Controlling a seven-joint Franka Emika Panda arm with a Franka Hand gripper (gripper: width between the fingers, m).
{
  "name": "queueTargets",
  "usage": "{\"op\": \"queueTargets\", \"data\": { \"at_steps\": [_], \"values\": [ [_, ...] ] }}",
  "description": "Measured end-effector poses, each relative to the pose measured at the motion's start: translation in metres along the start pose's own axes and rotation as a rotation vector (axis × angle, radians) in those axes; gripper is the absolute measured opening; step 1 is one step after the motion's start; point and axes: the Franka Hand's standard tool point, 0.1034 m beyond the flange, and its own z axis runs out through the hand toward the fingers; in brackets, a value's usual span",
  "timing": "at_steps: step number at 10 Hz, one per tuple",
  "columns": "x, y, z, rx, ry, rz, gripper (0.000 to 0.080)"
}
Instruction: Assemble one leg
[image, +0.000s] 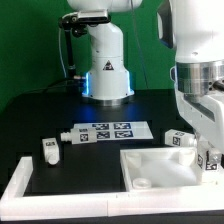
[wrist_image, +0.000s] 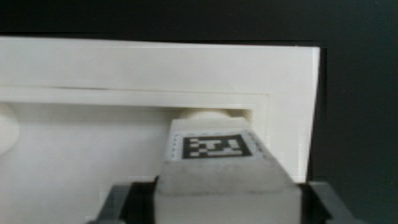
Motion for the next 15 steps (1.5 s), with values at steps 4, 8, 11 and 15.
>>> {"op": "queueTargets", "data": {
  "at_steps": [4, 8, 11, 15],
  "values": [
    [0.009, 0.003, 0.002, -0.029, -0.025, -0.582, 0.0630],
    [0.008, 0.003, 0.002, -0.037, -0.021, -0.933, 0.0649],
    [-0.008, 0.005, 0.003, -0.064, -0.038, -1.342, 0.0649],
    [-0.007, 0.005, 0.003, -0.065, -0.031, -1.180, 0.0365]
  ]
}}
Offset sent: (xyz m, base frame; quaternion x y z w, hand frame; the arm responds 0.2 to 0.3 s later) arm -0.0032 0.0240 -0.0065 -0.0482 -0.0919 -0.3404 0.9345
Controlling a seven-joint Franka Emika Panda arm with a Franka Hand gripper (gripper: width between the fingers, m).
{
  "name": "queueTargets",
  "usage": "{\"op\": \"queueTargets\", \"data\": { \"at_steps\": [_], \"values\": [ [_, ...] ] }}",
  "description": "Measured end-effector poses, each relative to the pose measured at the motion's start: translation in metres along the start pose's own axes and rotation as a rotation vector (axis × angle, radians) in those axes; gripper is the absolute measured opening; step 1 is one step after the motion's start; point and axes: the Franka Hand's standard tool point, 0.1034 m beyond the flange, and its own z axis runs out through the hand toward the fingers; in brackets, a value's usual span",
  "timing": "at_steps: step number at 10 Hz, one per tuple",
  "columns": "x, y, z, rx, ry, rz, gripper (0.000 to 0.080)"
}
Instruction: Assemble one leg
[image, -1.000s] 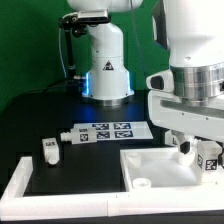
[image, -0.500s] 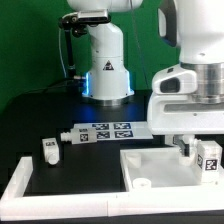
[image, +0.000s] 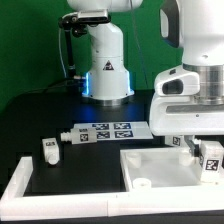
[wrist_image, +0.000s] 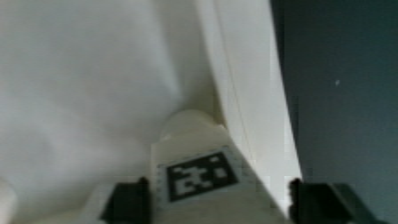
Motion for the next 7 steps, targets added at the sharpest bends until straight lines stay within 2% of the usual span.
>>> {"op": "queueTargets", "data": {
  "at_steps": [1, 3, 5, 7],
  "values": [
    [0.0005, 0.0036, 0.0006, -0.005, -0.001, 0.051, 0.0290],
    [0.0025, 0.0045, -0.0016, -0.004, 0.006, 0.267, 0.0290],
    [-0.0006, 0.0016, -0.0003, -0.002, 0.002, 0.616, 0.0290],
    [-0.0006, -0.0039, 0.0025, 0.023, -0.016, 0.987, 0.0290]
  ]
}}
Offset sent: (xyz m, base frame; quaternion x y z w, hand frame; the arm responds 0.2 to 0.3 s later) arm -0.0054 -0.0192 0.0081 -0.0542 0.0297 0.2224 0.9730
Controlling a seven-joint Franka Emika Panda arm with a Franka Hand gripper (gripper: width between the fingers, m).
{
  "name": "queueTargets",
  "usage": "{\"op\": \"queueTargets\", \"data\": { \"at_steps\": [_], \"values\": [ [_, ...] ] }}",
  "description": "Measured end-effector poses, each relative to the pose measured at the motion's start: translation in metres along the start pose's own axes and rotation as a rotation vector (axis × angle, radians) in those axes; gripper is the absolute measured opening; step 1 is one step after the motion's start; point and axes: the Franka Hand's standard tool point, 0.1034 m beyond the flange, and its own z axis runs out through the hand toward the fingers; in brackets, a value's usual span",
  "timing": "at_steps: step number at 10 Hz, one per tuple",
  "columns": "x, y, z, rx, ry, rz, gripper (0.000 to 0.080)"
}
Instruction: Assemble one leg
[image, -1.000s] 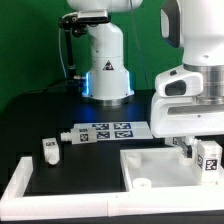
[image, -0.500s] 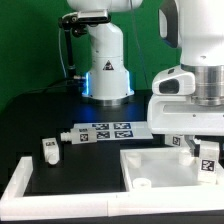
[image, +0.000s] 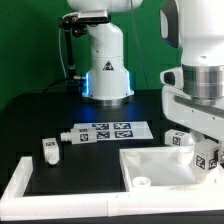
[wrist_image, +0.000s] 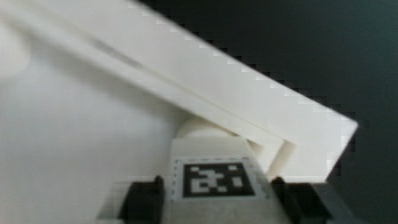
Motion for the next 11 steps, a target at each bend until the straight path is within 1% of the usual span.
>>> {"op": "queueTargets", "data": {
  "at_steps": [1, 3, 4, 5, 6, 7, 8, 9, 10, 11],
  "values": [
    [-0.001, -0.006, -0.001, 0.028, -0.003, 0.145, 0.0290],
    [-0.001, -0.006, -0.001, 0.030, -0.003, 0.170, 0.0290],
    [0.000, -0.006, -0.001, 0.030, -0.002, 0.128, 0.0364],
    [0.000, -0.005, -0.001, 0.029, -0.001, 0.108, 0.0364],
    [0.006, -0.004, 0.000, 0.028, 0.001, -0.092, 0.0559],
    [0.018, -0.003, -0.002, 0.037, -0.004, -0.290, 0.0630],
    [0.025, -0.003, -0.004, 0.037, -0.001, -0.477, 0.0630],
    [0.020, -0.002, -0.003, 0.027, 0.009, -0.599, 0.0644],
    [0.012, -0.002, -0.001, 0.021, 0.015, -0.666, 0.0644],
    [0.015, -0.001, -0.002, 0.021, 0.017, -0.752, 0.0649]
  ]
}}
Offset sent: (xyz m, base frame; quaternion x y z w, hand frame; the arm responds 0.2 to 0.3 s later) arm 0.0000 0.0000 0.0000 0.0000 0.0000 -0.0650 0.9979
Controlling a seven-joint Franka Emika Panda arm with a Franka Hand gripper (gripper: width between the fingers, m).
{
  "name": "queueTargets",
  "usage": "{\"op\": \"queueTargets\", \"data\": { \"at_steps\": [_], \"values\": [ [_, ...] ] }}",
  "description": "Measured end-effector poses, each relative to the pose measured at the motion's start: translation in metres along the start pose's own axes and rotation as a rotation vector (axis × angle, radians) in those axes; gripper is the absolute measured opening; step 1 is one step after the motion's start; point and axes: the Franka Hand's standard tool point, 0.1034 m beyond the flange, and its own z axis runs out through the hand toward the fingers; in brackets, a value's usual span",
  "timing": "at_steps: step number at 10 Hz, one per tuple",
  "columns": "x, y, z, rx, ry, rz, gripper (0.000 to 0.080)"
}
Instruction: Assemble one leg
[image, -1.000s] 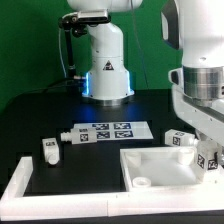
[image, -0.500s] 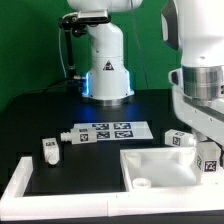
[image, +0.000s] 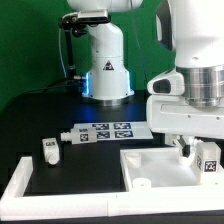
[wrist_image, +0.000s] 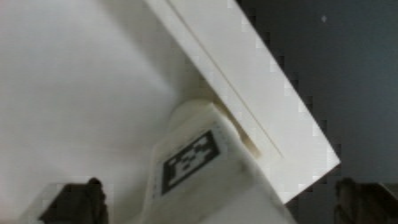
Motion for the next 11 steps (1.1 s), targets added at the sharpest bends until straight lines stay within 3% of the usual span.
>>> {"op": "queueTargets", "data": {
  "at_steps": [3, 4, 6, 7, 8, 9, 10, 11],
  "values": [
    [0.0021, 0.0026, -0.0001, -0.006, 0.003, -0.217, 0.0649],
    [0.0023, 0.0036, 0.0003, -0.019, 0.006, -0.359, 0.0649],
    [0.0026, 0.0041, 0.0004, -0.020, 0.007, -0.300, 0.0649],
    [0.0027, 0.0042, 0.0004, -0.020, 0.007, -0.300, 0.0537],
    [0.0024, 0.0039, 0.0005, -0.019, 0.007, -0.248, 0.0537],
    [0.0022, 0.0037, 0.0005, -0.019, 0.007, -0.176, 0.0368],
    [0.0021, 0.0036, 0.0006, -0.018, 0.008, -0.116, 0.0285],
    [0.0019, 0.0035, 0.0007, -0.018, 0.008, -0.050, 0.0285]
  ]
}}
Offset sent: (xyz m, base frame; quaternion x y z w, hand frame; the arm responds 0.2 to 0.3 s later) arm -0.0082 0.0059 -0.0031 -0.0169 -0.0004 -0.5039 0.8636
